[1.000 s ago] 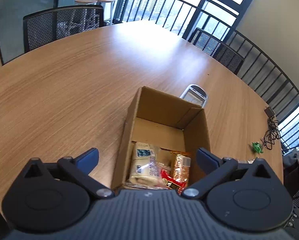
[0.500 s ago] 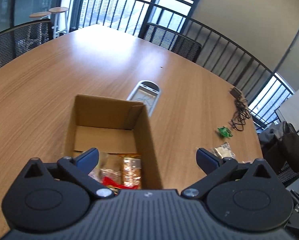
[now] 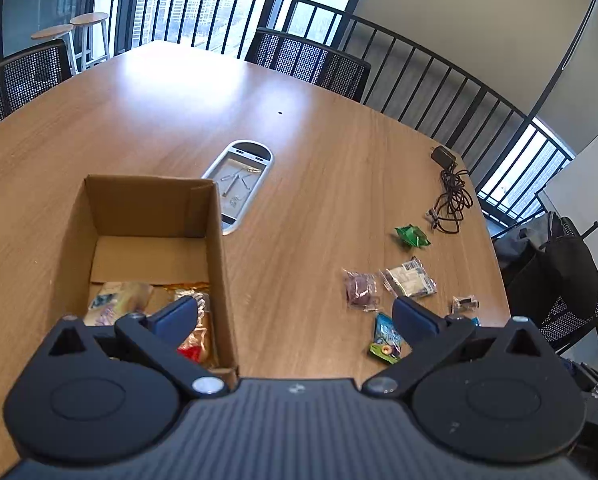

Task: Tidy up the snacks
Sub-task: 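Lift both open tools out of the box and move over the snacks, then grasp the blue-green plum candy pack with the left tool while the right tool grasps the green biscuit pack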

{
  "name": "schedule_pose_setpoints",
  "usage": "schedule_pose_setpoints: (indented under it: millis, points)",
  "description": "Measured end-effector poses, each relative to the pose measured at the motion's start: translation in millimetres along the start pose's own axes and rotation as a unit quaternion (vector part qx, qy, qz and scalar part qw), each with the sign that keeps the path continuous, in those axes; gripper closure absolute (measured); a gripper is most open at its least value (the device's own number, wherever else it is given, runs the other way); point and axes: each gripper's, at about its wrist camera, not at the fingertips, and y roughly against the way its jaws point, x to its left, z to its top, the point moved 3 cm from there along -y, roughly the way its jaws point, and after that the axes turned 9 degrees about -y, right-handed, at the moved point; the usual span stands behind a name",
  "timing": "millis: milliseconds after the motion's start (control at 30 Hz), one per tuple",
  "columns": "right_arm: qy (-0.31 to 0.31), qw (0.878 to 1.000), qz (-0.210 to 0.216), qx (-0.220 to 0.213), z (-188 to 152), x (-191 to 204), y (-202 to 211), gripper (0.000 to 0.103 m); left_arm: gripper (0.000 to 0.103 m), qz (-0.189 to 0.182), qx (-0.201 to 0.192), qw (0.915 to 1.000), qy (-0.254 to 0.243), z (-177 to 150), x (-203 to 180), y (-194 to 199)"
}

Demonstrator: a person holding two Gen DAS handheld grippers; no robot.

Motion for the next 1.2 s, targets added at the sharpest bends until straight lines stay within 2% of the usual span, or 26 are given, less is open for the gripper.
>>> schedule_pose_setpoints:
  millis: [300,533,967,1200]
  points:
    - [0.004,1.0,0.003,0.017,14,-59,2,0.001,0.001,-0.005,0.012,0.9999,-0.011,-12,-44,-18]
    - [0.016,0.998,0.015,0.057,20,-95,-12,0.014,0.005,-0.014,0.021,0.9995,-0.02,-22,-75,-41]
    - [0.037,0.994,0.024,0.104,24,-136,-44,0.03,0.032,-0.015,0.055,0.9982,-0.016,-46,-114,-97]
    - [0.04,0.991,0.028,0.126,17,-149,-67,0.034,0.039,-0.006,0.064,0.9978,-0.015,-57,-122,-125]
